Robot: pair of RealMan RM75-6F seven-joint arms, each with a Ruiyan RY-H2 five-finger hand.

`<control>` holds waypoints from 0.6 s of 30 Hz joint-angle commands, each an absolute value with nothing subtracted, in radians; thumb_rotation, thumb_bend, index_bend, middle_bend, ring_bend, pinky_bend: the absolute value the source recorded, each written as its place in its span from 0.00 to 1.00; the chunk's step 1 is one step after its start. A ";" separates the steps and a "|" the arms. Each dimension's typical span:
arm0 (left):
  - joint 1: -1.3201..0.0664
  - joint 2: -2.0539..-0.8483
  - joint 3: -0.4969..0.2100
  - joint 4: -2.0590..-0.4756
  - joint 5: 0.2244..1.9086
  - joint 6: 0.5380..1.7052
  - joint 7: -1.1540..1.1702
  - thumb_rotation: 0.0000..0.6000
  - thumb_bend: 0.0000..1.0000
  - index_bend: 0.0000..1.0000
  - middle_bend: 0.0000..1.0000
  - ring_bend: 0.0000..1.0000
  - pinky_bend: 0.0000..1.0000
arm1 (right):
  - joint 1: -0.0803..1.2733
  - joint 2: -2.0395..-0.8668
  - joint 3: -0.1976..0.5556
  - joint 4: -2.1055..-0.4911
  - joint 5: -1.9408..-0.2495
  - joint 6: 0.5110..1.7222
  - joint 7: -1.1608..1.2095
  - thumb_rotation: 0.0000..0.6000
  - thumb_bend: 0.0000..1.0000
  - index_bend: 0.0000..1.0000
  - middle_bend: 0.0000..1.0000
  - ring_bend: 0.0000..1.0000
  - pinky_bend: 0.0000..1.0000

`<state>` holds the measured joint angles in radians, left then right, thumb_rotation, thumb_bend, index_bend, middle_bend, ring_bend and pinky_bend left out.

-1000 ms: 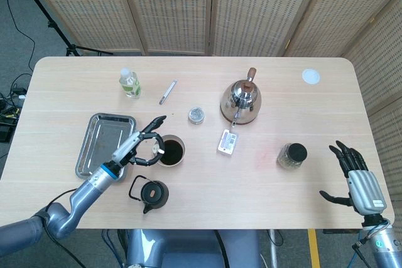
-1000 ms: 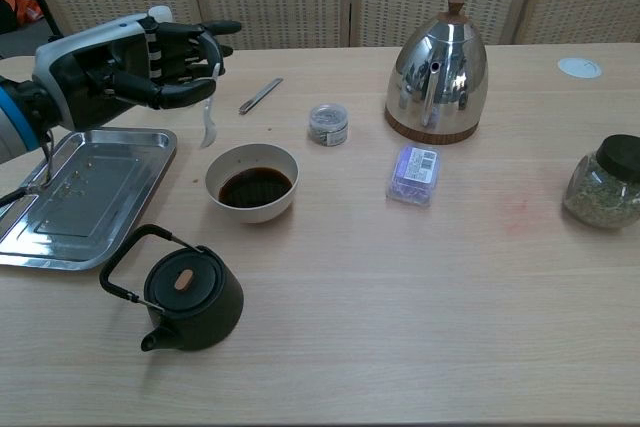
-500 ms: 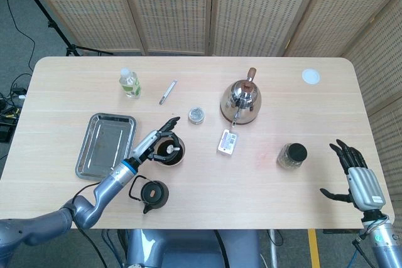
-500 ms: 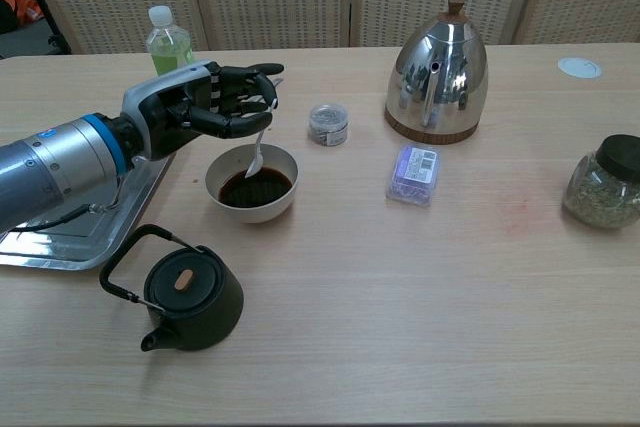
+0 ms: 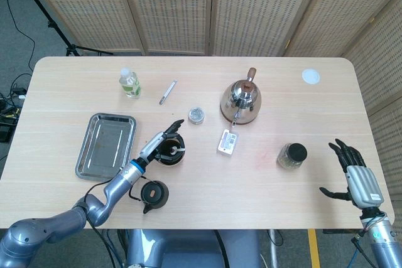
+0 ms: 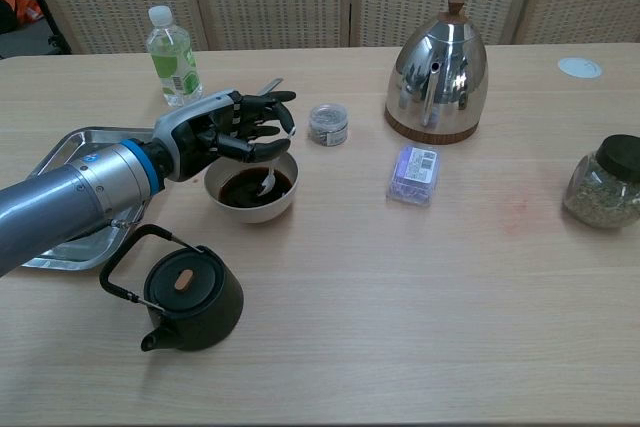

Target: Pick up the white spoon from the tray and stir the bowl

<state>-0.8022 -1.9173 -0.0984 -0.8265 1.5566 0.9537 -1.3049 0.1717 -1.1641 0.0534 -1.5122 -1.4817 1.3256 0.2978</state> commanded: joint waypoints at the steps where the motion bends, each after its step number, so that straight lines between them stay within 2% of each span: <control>1: -0.808 -1.930 -0.094 -0.804 1.553 0.949 -1.319 1.00 0.40 0.70 0.00 0.00 0.00 | 0.173 -1.165 0.053 -1.510 -1.479 1.322 0.298 1.00 0.00 0.00 0.00 0.00 0.00; 18: -0.838 -1.998 -0.118 -0.718 1.520 0.949 -1.306 1.00 0.42 0.70 0.00 0.00 0.00 | 0.178 -1.164 0.056 -1.502 -1.475 1.314 0.319 1.00 0.00 0.00 0.00 0.00 0.00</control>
